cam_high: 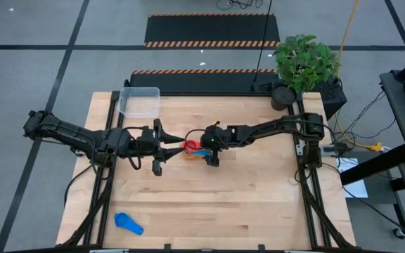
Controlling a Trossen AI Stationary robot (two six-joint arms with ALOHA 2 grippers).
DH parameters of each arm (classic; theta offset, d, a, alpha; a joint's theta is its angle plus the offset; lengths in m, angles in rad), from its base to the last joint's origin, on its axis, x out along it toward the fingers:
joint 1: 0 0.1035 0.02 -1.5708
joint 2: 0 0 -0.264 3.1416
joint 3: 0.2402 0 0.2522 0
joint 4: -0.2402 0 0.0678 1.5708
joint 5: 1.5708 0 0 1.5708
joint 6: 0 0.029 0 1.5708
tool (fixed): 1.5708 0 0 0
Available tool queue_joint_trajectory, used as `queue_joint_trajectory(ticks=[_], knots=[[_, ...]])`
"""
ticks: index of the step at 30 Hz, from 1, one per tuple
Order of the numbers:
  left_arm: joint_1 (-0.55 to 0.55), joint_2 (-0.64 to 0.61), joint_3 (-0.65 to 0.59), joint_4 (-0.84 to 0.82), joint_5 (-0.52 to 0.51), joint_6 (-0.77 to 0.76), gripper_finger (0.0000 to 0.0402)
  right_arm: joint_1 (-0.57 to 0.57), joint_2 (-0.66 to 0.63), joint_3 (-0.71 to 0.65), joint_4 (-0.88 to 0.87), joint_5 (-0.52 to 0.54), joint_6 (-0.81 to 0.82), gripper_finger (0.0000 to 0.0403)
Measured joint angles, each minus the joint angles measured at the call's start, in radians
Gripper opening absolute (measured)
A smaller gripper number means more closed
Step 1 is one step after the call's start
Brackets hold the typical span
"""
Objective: Nest measuring cups in basket
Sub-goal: Stack the red measuring cup on top of the light blue measuring cup
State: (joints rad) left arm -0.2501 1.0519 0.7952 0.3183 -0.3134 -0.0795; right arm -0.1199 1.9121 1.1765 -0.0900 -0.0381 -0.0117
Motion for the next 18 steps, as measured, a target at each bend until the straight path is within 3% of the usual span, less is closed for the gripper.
queue_joint_trajectory(ticks=[18], knots=[[0.0,0.0,0.0,0.0,0.0,0.02,0.0147,0.016,0.002,0.07,-0.125,0.009,-0.009,0.0313]])
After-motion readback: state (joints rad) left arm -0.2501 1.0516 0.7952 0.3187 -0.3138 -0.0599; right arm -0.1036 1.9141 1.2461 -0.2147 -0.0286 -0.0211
